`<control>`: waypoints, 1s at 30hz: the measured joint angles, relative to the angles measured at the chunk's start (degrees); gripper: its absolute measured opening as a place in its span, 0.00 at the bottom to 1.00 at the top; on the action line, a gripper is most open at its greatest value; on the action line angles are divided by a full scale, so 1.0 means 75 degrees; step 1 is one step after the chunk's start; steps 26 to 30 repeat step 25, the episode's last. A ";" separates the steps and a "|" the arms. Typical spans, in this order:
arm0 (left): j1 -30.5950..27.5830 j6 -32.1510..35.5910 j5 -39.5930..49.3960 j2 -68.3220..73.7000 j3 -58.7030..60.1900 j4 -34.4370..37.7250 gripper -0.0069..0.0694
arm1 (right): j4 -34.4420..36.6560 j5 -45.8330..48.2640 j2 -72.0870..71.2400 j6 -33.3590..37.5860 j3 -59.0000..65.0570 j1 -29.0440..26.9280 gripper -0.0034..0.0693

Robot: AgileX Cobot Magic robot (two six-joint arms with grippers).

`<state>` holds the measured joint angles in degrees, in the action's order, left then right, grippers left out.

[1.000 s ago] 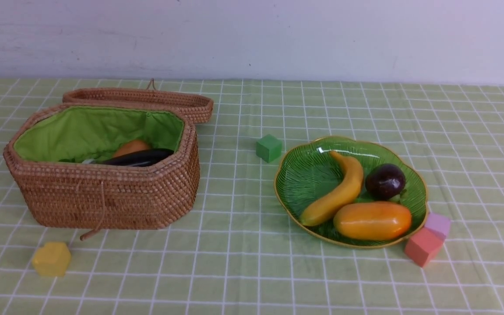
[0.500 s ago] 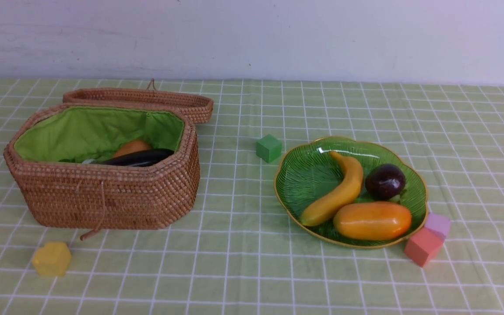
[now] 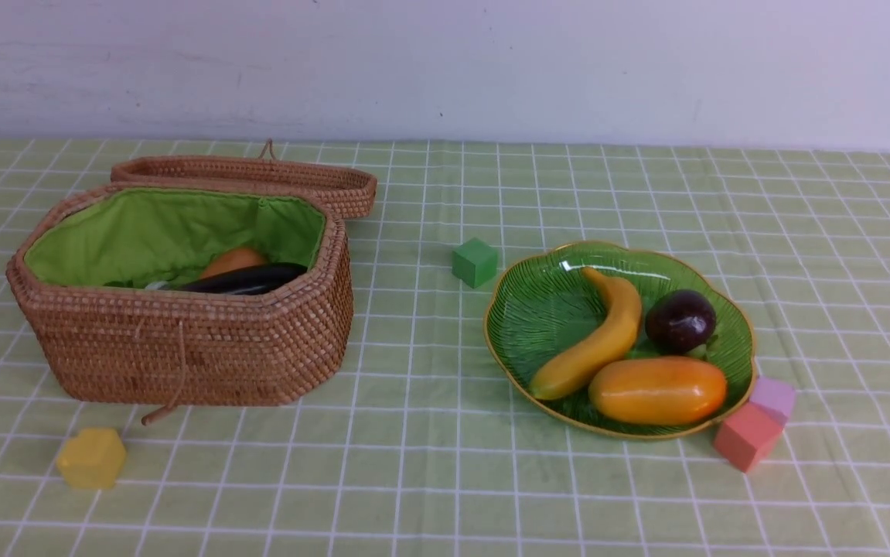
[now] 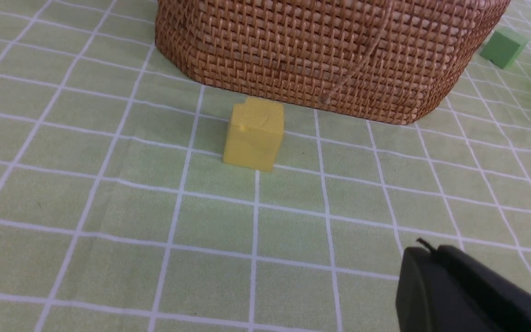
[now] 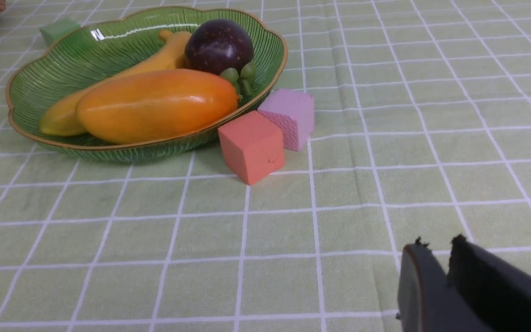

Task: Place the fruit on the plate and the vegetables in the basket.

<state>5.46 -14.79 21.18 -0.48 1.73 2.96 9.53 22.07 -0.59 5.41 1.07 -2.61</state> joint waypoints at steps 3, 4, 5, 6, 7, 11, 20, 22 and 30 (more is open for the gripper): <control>0.0000 0.0000 0.0000 0.0000 0.0000 0.0000 0.07 | 0.0000 0.0000 0.0000 0.0000 0.0000 0.0000 0.18; 0.0000 0.0000 0.0000 0.0000 0.0000 0.0000 0.07 | 0.0000 0.0000 0.0000 0.0000 0.0000 0.0000 0.18; 0.0000 0.0000 0.0000 0.0000 0.0000 0.0000 0.07 | 0.0000 0.0000 0.0000 0.0000 0.0000 0.0000 0.18; 0.0000 0.0000 0.0000 0.0000 0.0000 0.0000 0.07 | 0.0000 0.0000 0.0000 0.0000 0.0000 0.0000 0.18; 0.0000 0.0000 0.0000 0.0000 0.0000 0.0000 0.07 | 0.0000 0.0000 0.0000 0.0000 0.0000 0.0000 0.18; 0.0000 0.0000 0.0000 0.0000 0.0000 0.0000 0.07 | 0.0000 0.0000 0.0000 0.0000 0.0000 0.0000 0.19; 0.0000 0.0000 0.0000 0.0000 0.0000 0.0000 0.07 | 0.0000 0.0000 0.0000 0.0000 0.0000 0.0000 0.20; 0.0000 0.0000 0.0000 0.0000 0.0000 0.0000 0.08 | 0.0000 0.0000 0.0000 0.0000 0.0000 0.0000 0.21; 0.0000 0.0000 0.0000 0.0000 0.0000 0.0000 0.08 | 0.0000 0.0000 0.0000 0.0000 0.0000 0.0000 0.21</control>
